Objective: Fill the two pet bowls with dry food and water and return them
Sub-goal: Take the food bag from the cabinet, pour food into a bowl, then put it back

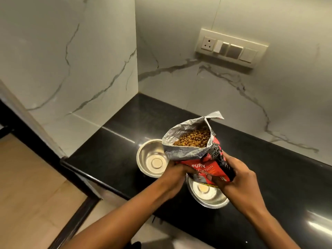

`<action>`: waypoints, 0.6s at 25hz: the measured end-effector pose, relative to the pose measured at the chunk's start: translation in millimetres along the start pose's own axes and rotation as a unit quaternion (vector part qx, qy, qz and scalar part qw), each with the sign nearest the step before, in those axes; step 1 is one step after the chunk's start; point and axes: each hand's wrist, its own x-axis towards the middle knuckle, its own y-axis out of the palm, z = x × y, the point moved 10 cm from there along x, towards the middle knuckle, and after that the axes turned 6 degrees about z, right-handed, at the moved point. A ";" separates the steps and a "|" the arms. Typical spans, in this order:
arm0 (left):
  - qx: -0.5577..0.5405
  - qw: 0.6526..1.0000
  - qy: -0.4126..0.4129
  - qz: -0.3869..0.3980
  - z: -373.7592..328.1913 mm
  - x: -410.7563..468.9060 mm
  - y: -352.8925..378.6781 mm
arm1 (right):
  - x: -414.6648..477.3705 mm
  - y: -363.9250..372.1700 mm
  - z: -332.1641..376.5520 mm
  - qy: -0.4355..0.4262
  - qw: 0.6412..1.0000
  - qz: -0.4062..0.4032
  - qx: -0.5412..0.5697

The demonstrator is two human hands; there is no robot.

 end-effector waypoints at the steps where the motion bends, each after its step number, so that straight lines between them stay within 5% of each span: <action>1: -0.020 1.000 -0.013 -0.007 6.1 -0.3 -2.1 | -3.1 3.9 -0.3 -0.002 1.000 0.002 -0.015; 15: -0.214 0.974 -0.069 -0.028 49.6 -9.6 2.9 | -13.5 11.4 6.3 -0.019 0.983 0.044 -0.175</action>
